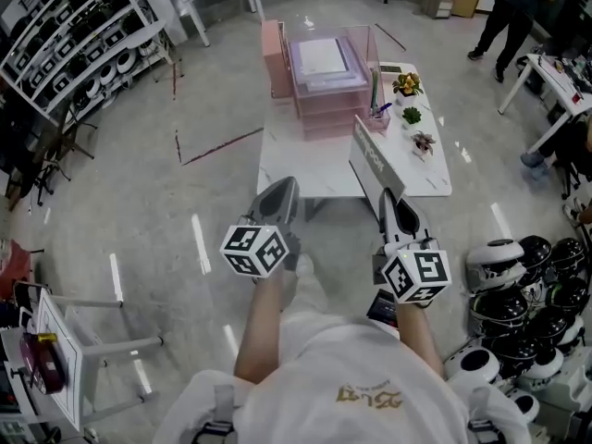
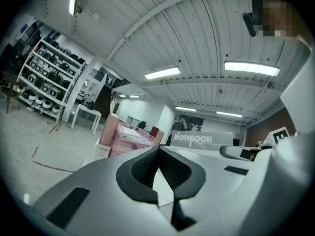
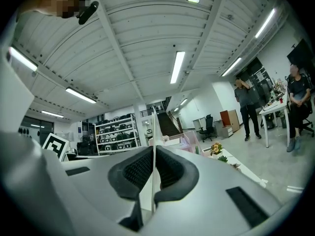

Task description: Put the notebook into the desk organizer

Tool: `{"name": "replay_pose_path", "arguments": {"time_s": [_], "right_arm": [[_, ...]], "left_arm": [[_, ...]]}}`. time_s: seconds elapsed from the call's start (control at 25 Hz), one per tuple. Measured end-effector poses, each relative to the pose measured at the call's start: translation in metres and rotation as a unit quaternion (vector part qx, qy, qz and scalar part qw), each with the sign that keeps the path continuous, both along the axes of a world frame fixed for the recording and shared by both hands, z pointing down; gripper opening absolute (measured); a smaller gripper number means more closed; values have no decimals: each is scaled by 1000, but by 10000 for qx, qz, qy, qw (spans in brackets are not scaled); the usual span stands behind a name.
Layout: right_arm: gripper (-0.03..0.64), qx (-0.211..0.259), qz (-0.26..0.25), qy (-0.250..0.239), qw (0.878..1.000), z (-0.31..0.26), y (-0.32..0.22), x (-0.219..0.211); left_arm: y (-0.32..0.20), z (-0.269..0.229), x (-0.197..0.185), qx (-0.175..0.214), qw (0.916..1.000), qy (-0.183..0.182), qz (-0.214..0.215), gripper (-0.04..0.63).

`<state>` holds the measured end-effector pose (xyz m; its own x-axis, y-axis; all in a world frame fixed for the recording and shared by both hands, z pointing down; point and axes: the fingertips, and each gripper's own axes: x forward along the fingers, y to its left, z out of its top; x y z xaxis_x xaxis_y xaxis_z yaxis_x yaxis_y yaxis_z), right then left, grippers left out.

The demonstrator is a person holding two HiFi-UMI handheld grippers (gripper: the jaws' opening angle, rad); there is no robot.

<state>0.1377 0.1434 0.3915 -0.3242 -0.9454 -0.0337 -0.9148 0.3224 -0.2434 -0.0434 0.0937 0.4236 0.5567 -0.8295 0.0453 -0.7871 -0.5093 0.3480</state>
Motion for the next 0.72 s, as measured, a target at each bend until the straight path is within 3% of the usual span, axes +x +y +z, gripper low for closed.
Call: {"name": "replay_pose_path", "arguments": {"time_s": [0.36,0.72], "right_arm": [[21,33,477,18,9989,-25,-136,-27],[21,67,912,60,9958,-36,-227,-46]], "left_arm": [[-153,-20,-25,-3,9989,56,456,18],[-257,-15,-38,-144,9950,100,980,18]]}}
